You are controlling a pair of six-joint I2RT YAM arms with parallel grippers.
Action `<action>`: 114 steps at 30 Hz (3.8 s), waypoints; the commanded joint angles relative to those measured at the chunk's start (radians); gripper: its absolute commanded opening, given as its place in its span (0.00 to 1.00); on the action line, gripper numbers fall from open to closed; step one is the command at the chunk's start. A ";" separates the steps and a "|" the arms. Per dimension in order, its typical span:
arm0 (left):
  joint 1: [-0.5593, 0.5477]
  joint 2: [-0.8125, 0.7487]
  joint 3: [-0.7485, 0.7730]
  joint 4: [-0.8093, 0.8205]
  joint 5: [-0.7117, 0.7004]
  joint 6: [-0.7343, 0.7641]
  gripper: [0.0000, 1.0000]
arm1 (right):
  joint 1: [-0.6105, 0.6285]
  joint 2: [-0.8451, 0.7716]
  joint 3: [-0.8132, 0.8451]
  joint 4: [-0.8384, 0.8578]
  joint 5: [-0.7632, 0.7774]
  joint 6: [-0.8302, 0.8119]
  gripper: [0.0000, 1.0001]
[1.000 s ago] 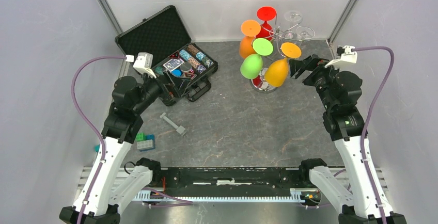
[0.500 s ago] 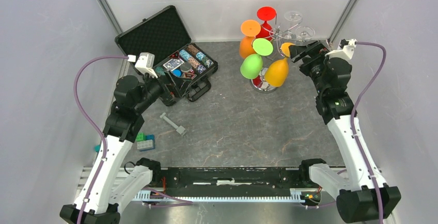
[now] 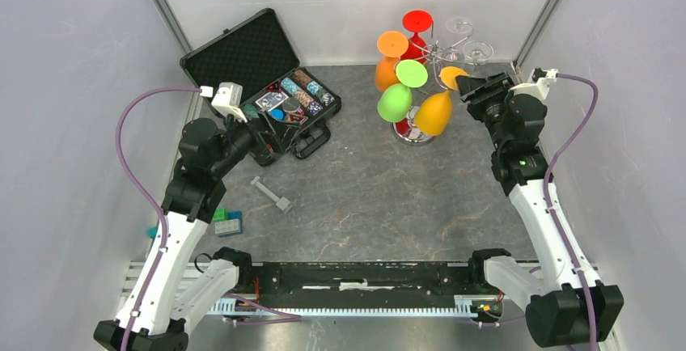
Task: Take the wine glass off the wine glass rack
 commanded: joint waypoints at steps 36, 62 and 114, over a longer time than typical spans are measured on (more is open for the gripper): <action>-0.002 0.020 0.009 -0.026 -0.069 0.023 1.00 | -0.005 -0.096 -0.110 0.193 -0.147 0.360 0.00; -0.002 0.021 0.007 -0.032 -0.089 0.026 1.00 | -0.002 0.025 -0.066 0.246 0.035 0.390 0.00; -0.560 0.410 -0.118 0.733 0.409 0.279 1.00 | -0.002 -0.748 -0.517 -0.153 -0.552 0.643 0.00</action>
